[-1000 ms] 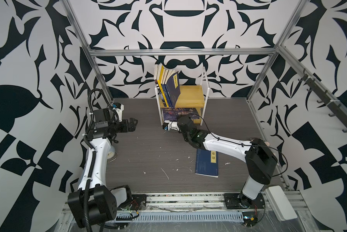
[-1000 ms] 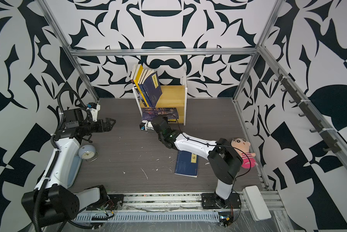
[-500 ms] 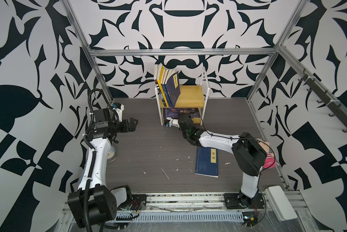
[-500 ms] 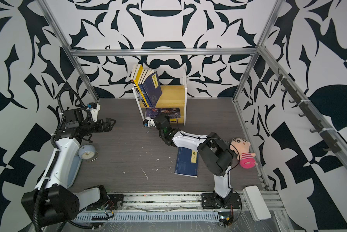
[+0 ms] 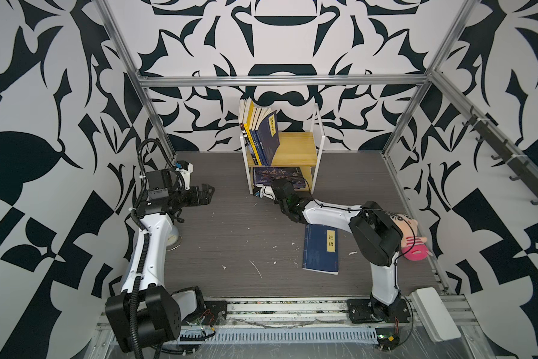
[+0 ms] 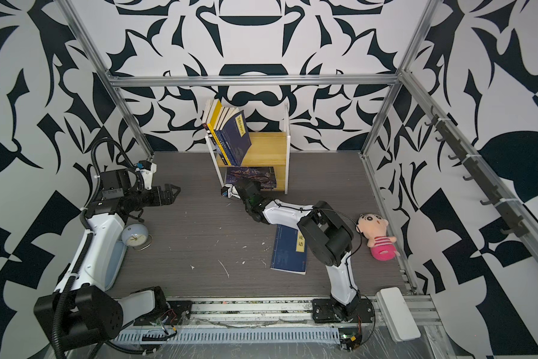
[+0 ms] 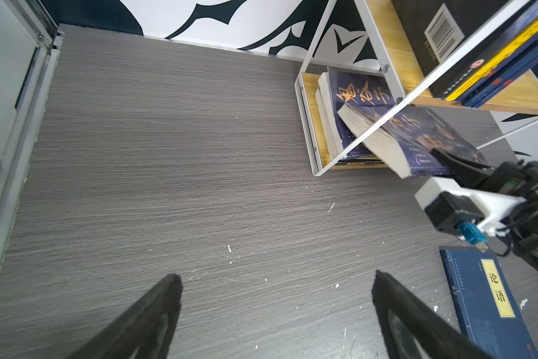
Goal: Stacking books/files
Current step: Place the book on the bookshelf.
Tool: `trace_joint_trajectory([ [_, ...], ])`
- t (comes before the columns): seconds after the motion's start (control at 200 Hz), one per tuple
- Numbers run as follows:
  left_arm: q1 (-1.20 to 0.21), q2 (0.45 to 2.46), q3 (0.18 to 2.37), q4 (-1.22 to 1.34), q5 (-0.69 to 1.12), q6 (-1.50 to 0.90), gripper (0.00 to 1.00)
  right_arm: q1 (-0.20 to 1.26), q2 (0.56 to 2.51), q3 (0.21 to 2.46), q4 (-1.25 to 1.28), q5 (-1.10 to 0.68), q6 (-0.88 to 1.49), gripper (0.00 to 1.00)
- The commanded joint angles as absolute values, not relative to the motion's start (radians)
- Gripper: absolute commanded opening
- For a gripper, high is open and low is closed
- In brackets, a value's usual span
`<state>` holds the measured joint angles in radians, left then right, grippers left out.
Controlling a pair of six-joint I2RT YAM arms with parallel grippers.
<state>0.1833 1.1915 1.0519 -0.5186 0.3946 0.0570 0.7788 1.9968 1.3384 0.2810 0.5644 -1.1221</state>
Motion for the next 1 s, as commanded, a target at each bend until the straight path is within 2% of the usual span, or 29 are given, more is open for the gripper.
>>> trace_joint_trajectory([
  [0.0, 0.187, 1.187, 1.032, -0.515, 0.416, 0.062, 1.00, 0.761, 2.012, 1.425, 0.295, 0.522, -1.083, 0.00],
  [0.25, 0.188, 1.179, 1.030, -0.516, 0.416, 0.063, 1.00, 0.738, 2.087, 1.539, 0.170, 0.480, -1.079, 0.00],
  [0.3, 0.189, 1.178, 1.031, -0.520, 0.415, 0.063, 1.00, 0.736, 2.088, 1.558, 0.107, 0.468, -1.068, 0.05],
  [0.48, 0.190, 1.181, 1.026, -0.512, 0.422, 0.063, 1.00, 0.730, 2.078, 1.637, -0.168, 0.338, -0.988, 0.41],
  [0.54, 0.191, 1.182, 1.030, -0.513, 0.423, 0.056, 1.00, 0.728, 2.084, 1.664, -0.227, 0.316, -0.975, 0.47],
  [0.74, 0.191, 1.176, 1.025, -0.511, 0.425, 0.057, 1.00, 0.703, 2.109, 1.742, -0.372, 0.268, -0.978, 0.48],
  [0.995, 0.195, 1.177, 1.026, -0.512, 0.428, 0.054, 1.00, 0.683, 2.158, 1.829, -0.390, 0.265, -0.969, 0.45],
])
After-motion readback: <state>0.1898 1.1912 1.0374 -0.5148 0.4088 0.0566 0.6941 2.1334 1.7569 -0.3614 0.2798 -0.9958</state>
